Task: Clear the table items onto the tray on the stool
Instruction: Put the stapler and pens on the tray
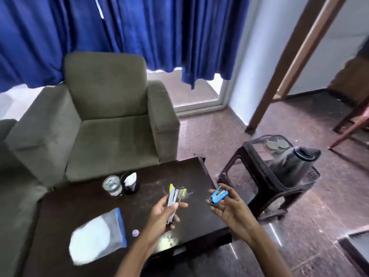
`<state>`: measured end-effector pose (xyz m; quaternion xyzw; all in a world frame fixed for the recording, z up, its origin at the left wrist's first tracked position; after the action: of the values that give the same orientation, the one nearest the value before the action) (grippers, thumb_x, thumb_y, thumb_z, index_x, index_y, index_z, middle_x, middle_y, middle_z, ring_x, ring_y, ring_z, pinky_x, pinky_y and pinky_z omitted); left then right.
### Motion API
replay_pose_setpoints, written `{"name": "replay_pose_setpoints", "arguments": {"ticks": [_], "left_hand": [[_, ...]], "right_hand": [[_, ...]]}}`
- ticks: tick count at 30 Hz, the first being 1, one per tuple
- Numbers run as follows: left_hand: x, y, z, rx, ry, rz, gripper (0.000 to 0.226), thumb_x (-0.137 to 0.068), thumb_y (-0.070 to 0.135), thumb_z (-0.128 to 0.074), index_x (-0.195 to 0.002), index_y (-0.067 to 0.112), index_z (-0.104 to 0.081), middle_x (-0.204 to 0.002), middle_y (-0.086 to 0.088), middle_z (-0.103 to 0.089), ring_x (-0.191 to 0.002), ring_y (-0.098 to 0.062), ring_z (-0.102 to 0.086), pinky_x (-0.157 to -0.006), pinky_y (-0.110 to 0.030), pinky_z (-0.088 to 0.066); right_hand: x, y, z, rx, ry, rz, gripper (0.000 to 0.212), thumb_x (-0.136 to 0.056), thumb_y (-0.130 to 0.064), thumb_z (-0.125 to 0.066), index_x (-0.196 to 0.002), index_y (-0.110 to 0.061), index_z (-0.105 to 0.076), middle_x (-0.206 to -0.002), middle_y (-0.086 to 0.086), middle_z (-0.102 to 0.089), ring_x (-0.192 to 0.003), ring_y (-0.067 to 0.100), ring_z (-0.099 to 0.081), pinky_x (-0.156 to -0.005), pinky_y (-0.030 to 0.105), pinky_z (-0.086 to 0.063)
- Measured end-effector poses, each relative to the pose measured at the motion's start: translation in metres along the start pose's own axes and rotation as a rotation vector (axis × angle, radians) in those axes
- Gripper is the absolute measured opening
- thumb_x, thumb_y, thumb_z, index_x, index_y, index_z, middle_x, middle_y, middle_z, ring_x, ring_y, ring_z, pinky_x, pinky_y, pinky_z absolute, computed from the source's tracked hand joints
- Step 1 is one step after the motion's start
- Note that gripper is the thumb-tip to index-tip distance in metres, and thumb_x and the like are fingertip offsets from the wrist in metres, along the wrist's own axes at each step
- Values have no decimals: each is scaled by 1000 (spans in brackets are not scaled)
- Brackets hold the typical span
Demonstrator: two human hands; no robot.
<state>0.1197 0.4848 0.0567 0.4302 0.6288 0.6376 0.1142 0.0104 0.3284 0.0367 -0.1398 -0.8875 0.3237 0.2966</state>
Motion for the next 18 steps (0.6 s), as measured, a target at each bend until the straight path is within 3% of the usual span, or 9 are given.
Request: {"name": "replay_pose_setpoints", "arguments": {"ticks": [2,4,6,8,10,11,15,18], "left_hand": [[-10,1,-35,1,-26,-8,28,-94,8,-48,-119,18,-54,-91,-1,-74,-46,-2,-49,-40,-14,-34],[-22,0,-76,3,-66,-1,29,-94,9,-48,-120,20,-53,-92,-1,-74,-46,-2,-49,-41,-14,-33],[-37,-2,-121,-8,-105,5,27,-94,9,-47,-117,22,-53,-90,0,-74,-46,-3,-49,-41,-14,-33],[-52,-4,-169,-19,-128,17,25,-94,8,-46,-113,22,-55,-86,2,-74,-45,-2,-48,-41,-14,-33],[-69,-6,-214,-27,-152,23,23,-94,9,-47,-109,23,-56,-85,3,-74,-44,-2,-48,-40,-14,-33],[-77,-9,-235,-34,-164,31,21,-94,9,-47,-108,22,-57,-85,2,-74,-44,-3,-47,-40,-14,-34],[-100,-14,-304,-53,-199,77,17,-94,10,-47,-106,17,-56,-87,1,-75,-42,-4,-45,-40,-16,-34],[-112,-14,-341,-48,-227,105,21,-93,13,-50,-111,20,-56,-94,-2,-74,-43,-6,-44,-43,-18,-37]], "right_hand": [[4,-28,19,-42,12,51,70,-54,-4,-81,-116,-12,-48,-103,21,-69,-78,37,-69,-65,36,-59],[11,-53,41,-69,4,86,87,-34,-11,-90,-111,-10,-50,-105,25,-68,-79,39,-69,-66,38,-59],[20,-78,68,-98,19,101,76,-41,-8,-88,-108,-10,-53,-104,27,-66,-79,41,-69,-66,39,-59],[27,-105,102,-121,66,102,43,-69,5,-66,-108,-10,-53,-105,28,-60,-79,41,-69,-66,39,-59],[31,-134,141,-86,130,117,38,-82,16,-41,-107,-11,-53,-104,28,-55,-76,39,-70,-66,40,-60],[32,-150,158,-73,156,137,40,-83,18,-38,-106,-11,-53,-102,28,-55,-75,37,-70,-68,41,-60],[36,-204,210,-75,213,199,39,-82,19,-43,-107,-10,-54,-103,28,-55,-83,40,-66,-75,43,-57],[34,-231,240,-151,240,203,40,-79,17,-48,-108,-10,-55,-98,24,-60,-83,36,-66,-69,40,-60]]}}
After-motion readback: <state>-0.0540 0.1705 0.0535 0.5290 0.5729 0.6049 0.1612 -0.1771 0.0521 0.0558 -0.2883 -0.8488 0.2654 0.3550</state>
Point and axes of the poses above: each hand's wrist, its own x-axis away from the middle knuckle, its own z-axis out of the back of the hand, y = z × x, the point moved 10 cm from there along -x, towards the middle knuckle
